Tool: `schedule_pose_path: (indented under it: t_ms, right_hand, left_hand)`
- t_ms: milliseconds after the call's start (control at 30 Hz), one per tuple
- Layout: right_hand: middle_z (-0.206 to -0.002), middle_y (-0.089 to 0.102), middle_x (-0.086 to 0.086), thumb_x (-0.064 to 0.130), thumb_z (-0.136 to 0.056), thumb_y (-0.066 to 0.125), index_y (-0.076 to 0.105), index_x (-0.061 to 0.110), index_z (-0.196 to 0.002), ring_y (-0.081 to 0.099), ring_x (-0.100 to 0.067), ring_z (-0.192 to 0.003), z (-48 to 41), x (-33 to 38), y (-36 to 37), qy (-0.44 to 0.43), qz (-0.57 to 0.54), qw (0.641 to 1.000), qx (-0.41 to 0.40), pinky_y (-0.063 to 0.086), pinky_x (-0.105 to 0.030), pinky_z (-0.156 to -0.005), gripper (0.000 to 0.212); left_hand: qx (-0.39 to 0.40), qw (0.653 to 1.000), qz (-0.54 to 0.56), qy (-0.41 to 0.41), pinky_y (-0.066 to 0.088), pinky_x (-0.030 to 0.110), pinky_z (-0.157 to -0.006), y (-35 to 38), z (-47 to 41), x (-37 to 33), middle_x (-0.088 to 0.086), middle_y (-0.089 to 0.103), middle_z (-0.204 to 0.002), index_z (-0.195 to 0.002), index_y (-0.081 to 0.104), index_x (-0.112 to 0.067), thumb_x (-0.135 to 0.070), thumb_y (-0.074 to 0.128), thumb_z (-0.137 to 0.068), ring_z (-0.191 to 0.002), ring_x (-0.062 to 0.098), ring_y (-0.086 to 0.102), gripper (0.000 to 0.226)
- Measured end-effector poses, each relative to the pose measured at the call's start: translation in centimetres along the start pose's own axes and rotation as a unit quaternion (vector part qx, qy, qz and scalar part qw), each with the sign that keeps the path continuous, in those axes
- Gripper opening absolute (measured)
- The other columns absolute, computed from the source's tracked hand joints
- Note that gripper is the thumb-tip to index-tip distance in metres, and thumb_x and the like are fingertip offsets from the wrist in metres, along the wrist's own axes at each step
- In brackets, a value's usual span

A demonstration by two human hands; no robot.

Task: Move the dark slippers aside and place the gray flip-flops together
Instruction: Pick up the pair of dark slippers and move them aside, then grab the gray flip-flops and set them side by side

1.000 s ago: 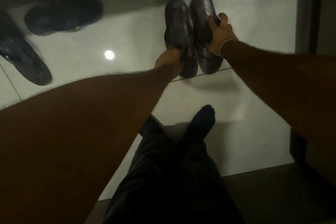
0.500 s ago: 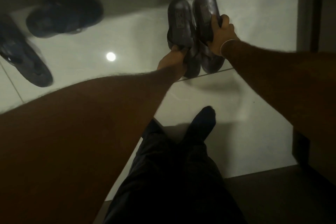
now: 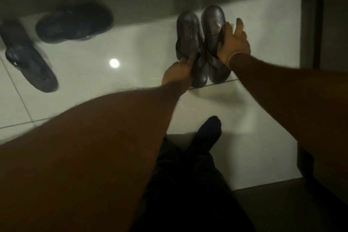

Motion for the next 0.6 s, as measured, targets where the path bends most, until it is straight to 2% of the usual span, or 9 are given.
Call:
schedule_pose_path:
  t_ms: [67, 133, 233, 333, 433, 500, 600]
  right_hand:
    - [-0.176, 0.009, -0.017, 0.032, -0.098, 0.061, 0.031, 0.019, -0.163, 0.032, -0.046, -0.152, 2.0, 0.3, -1.6, 0.012, 0.009, 0.999, -0.042, 0.034, -0.055, -0.123, 0.073]
    - [-0.176, 0.012, -0.018, 0.036, -0.1, 0.057, 0.031, 0.018, -0.163, 0.027, -0.046, -0.155, 4.8, 1.5, -3.1, -0.006, 0.014, 0.999, -0.042, 0.028, -0.057, -0.125, 0.071]
    - [-0.174, 0.017, -0.019, 0.039, -0.1, 0.058, 0.026, 0.016, -0.166, 0.024, -0.044, -0.157, 8.4, 4.3, -5.1, -0.043, 0.043, 0.998, -0.023, 0.023, -0.059, -0.126, 0.077]
    - [-0.173, 0.019, -0.02, 0.043, -0.1, 0.06, 0.026, 0.016, -0.166, 0.027, -0.043, -0.155, 10.4, 9.0, -6.5, -0.09, 0.087, 0.992, 0.003, 0.025, -0.058, -0.126, 0.079]
    - [-0.172, 0.022, -0.021, 0.045, -0.101, 0.058, 0.027, 0.012, -0.166, 0.029, -0.044, -0.154, 11.7, 15.7, -7.4, -0.129, 0.094, 0.987, 0.009, 0.027, -0.056, -0.125, 0.079]
    - [-0.172, 0.025, -0.018, 0.046, -0.103, 0.055, 0.028, 0.015, -0.165, 0.031, -0.043, -0.154, 11.9, 19.4, -6.8, -0.148, 0.081, 0.986, 0.016, 0.028, -0.055, -0.125, 0.075]
    - [-0.176, 0.02, -0.009, 0.047, -0.105, 0.051, 0.027, 0.021, -0.167, 0.025, -0.034, -0.16, 11.0, 25.4, -4.3, -0.212, 0.082, 0.973, 0.036, 0.021, -0.05, -0.127, 0.071]
  left_hand:
    - [-0.02, 0.999, 0.004, -0.027, 0.056, 0.052, -0.097, -1.2, 2.6, 0.8, 0.021, 0.057, -0.146, -0.173, 0.012, -0.027, -0.023, 0.051, -0.106, -0.119, 0.04, 0.063, 0.077]
    - [-0.023, 0.996, 0.03, -0.085, 0.051, 0.05, -0.108, -2.8, 6.7, 2.0, 0.017, 0.055, -0.149, -0.173, 0.01, -0.026, -0.021, 0.051, -0.107, -0.129, 0.038, 0.057, 0.078]
    - [-0.04, 0.987, 0.03, -0.151, 0.03, 0.048, -0.131, -6.9, 13.4, 4.4, 0.013, 0.042, -0.166, -0.173, 0.005, -0.023, -0.028, 0.054, -0.108, -0.152, 0.036, 0.038, 0.082]
    - [-0.09, 0.976, 0.033, -0.193, 0.017, 0.047, -0.135, -12.4, 18.8, 8.2, 0.011, 0.032, -0.173, -0.173, 0.005, -0.021, -0.034, 0.054, -0.108, -0.16, 0.032, 0.028, 0.082]
    - [-0.139, 0.96, 0.017, -0.241, 0.015, 0.048, -0.135, -18.1, 22.4, 14.3, 0.012, 0.033, -0.172, -0.173, 0.012, -0.017, -0.037, 0.052, -0.107, -0.16, 0.031, 0.028, 0.079]
    - [-0.154, 0.947, 0.029, -0.279, 0.017, 0.049, -0.134, -19.2, 23.6, 18.5, 0.012, 0.032, -0.173, -0.172, 0.015, -0.016, -0.037, 0.051, -0.107, -0.159, 0.032, 0.028, 0.078]
    - [-0.134, 0.939, 0.037, -0.313, 0.017, 0.051, -0.134, -18.8, 24.0, 25.4, 0.013, 0.017, -0.179, -0.172, 0.012, -0.016, -0.041, 0.052, -0.108, -0.164, 0.034, 0.018, 0.08]
Point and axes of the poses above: each hand's wrist, its own z-axis away from the middle knuckle, its own y-axis out of the palm, x = y × z, the point moved 6 cm from there along -z, towards the middle knuckle
